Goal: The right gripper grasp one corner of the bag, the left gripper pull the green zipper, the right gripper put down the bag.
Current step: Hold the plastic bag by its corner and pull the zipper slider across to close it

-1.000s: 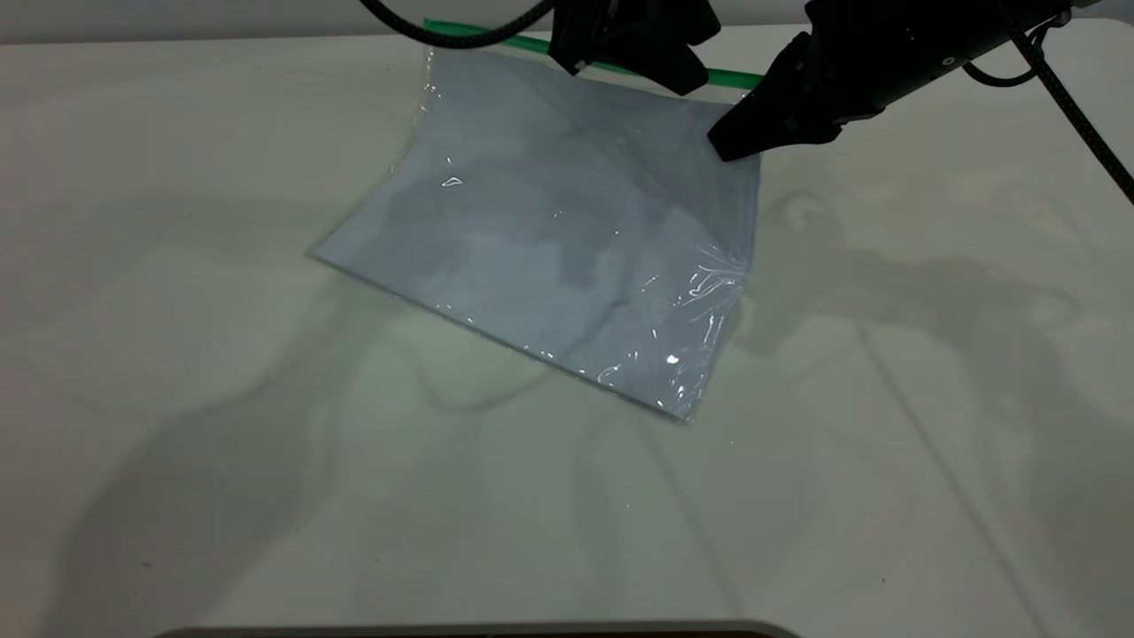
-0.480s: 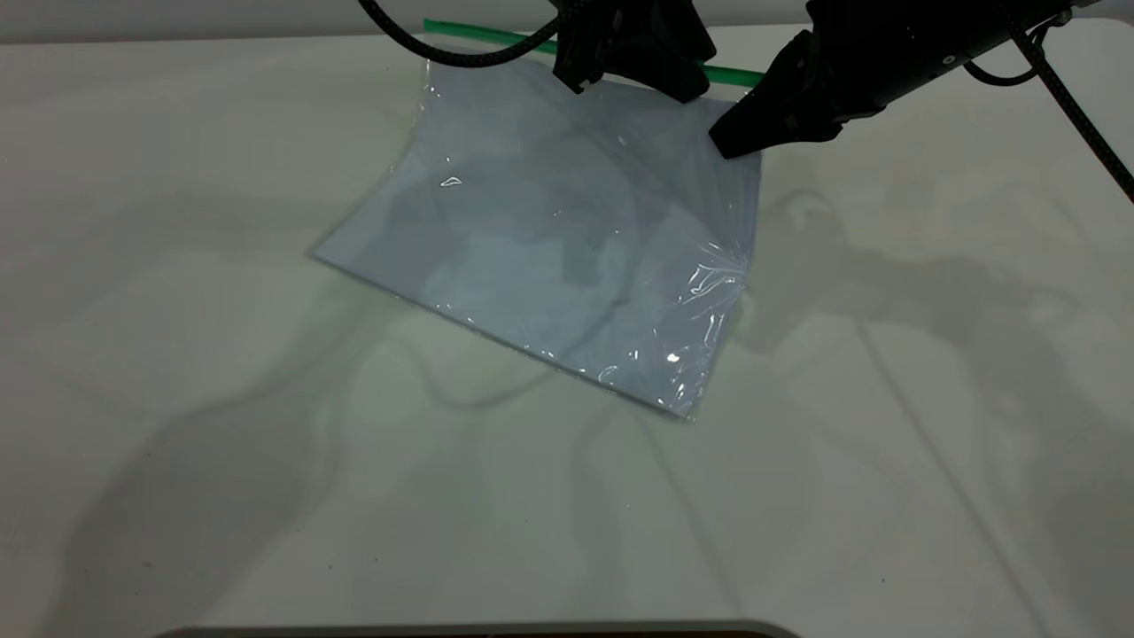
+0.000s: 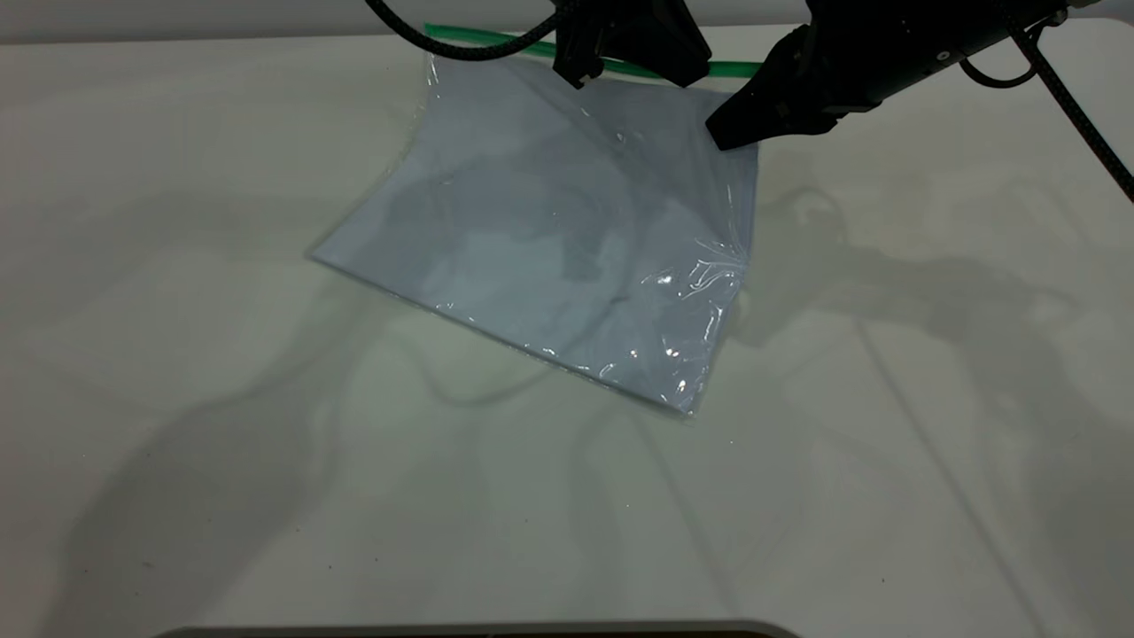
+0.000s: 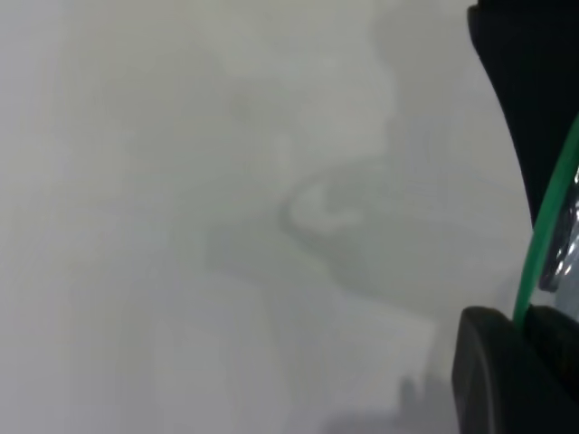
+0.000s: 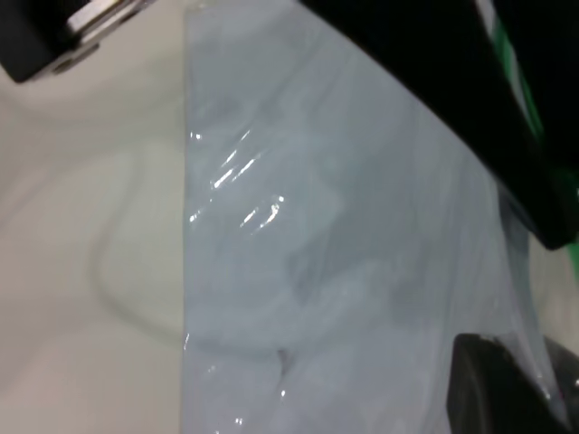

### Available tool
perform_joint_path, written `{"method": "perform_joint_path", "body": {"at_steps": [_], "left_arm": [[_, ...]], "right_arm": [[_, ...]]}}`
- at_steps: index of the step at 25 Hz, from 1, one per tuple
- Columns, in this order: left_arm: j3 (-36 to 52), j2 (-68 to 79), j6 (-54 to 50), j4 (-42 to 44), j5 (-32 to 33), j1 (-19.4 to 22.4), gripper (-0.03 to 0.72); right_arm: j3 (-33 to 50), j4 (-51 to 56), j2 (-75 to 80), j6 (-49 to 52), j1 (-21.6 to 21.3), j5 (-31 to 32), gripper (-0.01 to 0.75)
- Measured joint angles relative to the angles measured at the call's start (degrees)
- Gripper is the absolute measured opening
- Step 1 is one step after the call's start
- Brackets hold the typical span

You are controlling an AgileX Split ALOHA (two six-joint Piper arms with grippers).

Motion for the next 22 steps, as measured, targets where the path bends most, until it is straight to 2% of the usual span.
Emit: {"method": "perform_joint_path", "body": {"at_steps": [10,18,22], "left_arm": [[-0.2,-0.1,-3.9,2.1,-0.3,1.7,0.054],[-0.2,-0.1,-6.5,4.3,0.0,4.8,0.055],[-0.2,0.0,-10.2,8.0,0.2,7.0,0.057]], "right_arm": [[0.0,1.7,0.0,1.9,-4.0,3.5,0.035],[0.0,2.1,0.0,2.4,-6.0,4.4,0.035],[0.0,2.0,0.0,2.6,-6.8,4.6,0.035]]}}
